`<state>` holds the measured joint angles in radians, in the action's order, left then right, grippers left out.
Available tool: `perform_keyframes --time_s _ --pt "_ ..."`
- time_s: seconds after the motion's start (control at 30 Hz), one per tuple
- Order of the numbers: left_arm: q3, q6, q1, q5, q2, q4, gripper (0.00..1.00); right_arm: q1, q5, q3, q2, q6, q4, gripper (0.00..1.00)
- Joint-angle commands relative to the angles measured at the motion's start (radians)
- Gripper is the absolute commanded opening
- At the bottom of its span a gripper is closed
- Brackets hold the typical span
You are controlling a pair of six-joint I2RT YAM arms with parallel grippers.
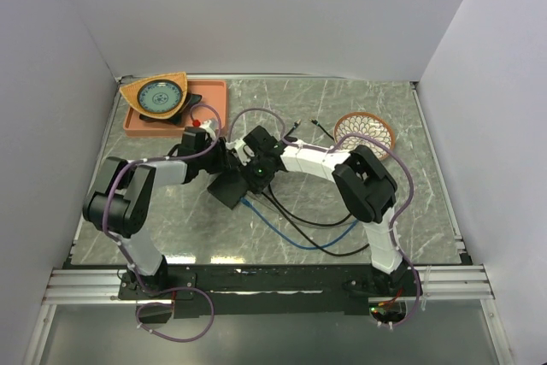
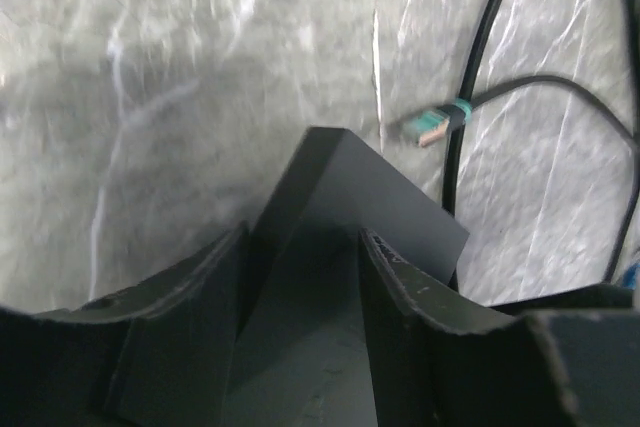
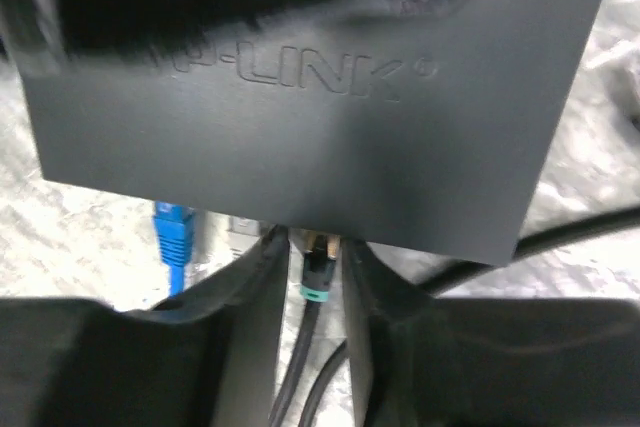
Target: Insert the plug into the switch port
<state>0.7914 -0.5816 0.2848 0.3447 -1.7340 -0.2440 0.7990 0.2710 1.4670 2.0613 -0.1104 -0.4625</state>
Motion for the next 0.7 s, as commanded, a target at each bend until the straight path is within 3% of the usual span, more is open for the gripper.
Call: perform_keyframes --time_s 0.0,0.37,0.5,0.67 --pt "-0.017 0.038 0.021 -0.006 0.060 0.241 0.54 0.019 0.022 0.007 -0.062 -0.055 0.151 0.42" --pt "-0.021 0.026 -0.041 -0.130 0.194 0.336 0.68 -0.007 -0.130 -0.033 -0.170 -0.028 0.150 0.75" --pt "-0.027 0.017 -0.042 -0.176 0.295 0.338 0.87 -0.043 -0.167 -0.016 -0.199 0.034 0.150 0.82" --pt "-0.040 0.006 -0.042 -0.239 0.436 0.336 0.98 -0.105 -0.187 0.007 -0.213 0.109 0.145 0.85"
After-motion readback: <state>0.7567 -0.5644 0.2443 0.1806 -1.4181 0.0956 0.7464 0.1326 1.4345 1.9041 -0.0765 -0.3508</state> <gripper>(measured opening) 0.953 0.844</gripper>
